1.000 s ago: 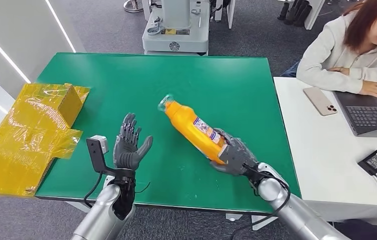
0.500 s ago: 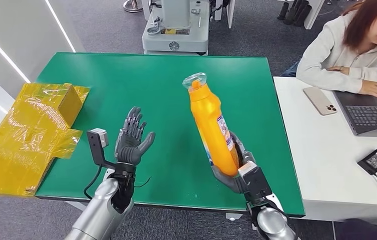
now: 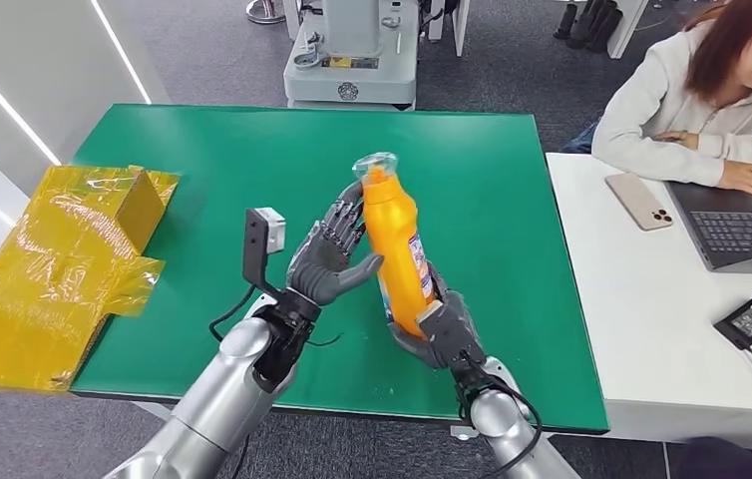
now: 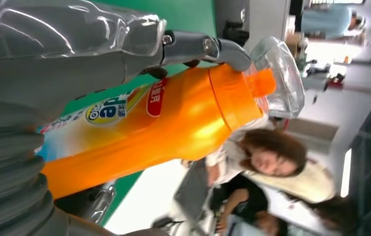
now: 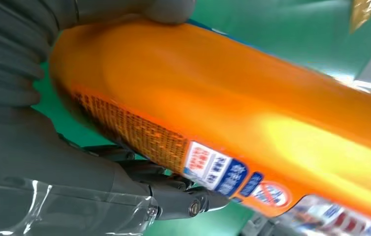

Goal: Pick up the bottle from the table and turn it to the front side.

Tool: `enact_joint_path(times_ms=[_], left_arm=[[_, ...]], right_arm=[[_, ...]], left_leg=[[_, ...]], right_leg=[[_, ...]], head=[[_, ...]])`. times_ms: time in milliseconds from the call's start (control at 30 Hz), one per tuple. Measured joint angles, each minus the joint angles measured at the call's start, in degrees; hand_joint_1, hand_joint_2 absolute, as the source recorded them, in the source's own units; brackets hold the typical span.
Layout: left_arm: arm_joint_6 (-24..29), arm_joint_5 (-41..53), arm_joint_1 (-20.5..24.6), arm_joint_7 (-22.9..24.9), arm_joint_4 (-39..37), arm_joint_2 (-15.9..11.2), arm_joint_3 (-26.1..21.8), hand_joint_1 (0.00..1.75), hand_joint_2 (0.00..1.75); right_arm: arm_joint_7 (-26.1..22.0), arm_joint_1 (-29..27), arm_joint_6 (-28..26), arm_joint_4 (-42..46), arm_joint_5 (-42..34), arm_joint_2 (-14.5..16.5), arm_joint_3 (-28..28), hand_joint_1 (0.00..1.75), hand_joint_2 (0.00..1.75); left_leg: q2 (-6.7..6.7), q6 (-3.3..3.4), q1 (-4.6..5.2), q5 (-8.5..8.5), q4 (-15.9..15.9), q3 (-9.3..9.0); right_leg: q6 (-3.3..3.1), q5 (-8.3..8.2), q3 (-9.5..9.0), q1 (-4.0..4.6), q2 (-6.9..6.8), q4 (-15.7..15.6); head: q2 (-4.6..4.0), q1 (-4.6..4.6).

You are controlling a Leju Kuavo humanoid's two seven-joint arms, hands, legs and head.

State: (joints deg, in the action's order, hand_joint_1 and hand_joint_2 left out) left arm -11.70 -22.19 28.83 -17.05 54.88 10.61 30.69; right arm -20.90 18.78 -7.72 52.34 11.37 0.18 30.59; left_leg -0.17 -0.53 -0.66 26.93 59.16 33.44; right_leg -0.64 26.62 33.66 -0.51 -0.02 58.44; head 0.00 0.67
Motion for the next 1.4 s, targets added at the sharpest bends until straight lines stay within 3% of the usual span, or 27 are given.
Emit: enact_joint_path(times_ms=[300, 500, 733, 1000, 1200, 1400], left_arm=[[-1.53, 13.22, 6.18, -3.58, -14.03, -0.24, 6.91, 0.00, 1.75], [-2.94, 14.64, 9.19, -0.09, -20.74, -1.19, 8.41, 0.00, 1.75], [-7.49, 5.95, 11.04, 4.64, -26.46, -2.41, 7.41, 0.00, 1.75], [-16.63, -11.38, 12.90, 13.51, -28.78, -2.88, -0.48, 0.00, 1.75], [-15.56, -15.77, 15.18, 12.93, -27.62, -2.05, -2.52, 0.00, 1.75], [-11.82, -12.92, 15.23, 8.77, -24.29, -0.71, -1.89, 0.00, 1.75]], right_arm=[[2.29, -3.23, -0.75, -1.66, 1.39, -0.21, -1.92, 1.75, 1.75], [3.30, -5.10, -0.68, 0.65, 3.33, -0.94, -2.20, 1.75, 1.75], [2.84, -5.28, -0.12, 0.94, 4.13, -1.01, -1.54, 1.75, 1.75], [1.50, -4.50, 0.11, -0.32, 2.04, -1.57, -0.03, 1.72, 1.75], [1.46, -5.08, -1.88, -0.13, 0.91, -2.35, 0.87, 1.71, 1.75], [3.31, -6.96, -3.39, 2.20, 2.68, -2.36, 0.96, 1.73, 1.75]], left_leg=[[-0.02, 0.00, -0.01, 0.00, -0.01, 0.04], [0.03, -0.01, -0.02, 0.00, -0.02, 0.02], [0.04, -0.02, -0.01, -0.01, -0.02, 0.03], [0.03, -0.02, -0.01, -0.02, 0.00, 0.02], [0.02, -0.02, 0.00, -0.02, 0.02, 0.01], [0.01, -0.01, 0.00, -0.01, 0.02, 0.02]], right_leg=[[0.00, 0.00, 0.02, 0.00, -0.01, 0.00], [0.00, 0.00, 0.04, 0.00, 0.03, 0.04], [-0.01, 0.00, 0.04, 0.01, 0.03, 0.08], [-0.01, 0.00, 0.05, 0.01, 0.02, 0.07], [0.00, -0.01, 0.03, 0.00, 0.01, 0.06], [0.00, -0.01, 0.03, 0.00, 0.01, 0.04]], head=[[0.00, 0.02], [0.00, 0.01], [0.00, 0.01], [0.00, 0.02], [0.00, 0.01], [0.00, 0.01]])
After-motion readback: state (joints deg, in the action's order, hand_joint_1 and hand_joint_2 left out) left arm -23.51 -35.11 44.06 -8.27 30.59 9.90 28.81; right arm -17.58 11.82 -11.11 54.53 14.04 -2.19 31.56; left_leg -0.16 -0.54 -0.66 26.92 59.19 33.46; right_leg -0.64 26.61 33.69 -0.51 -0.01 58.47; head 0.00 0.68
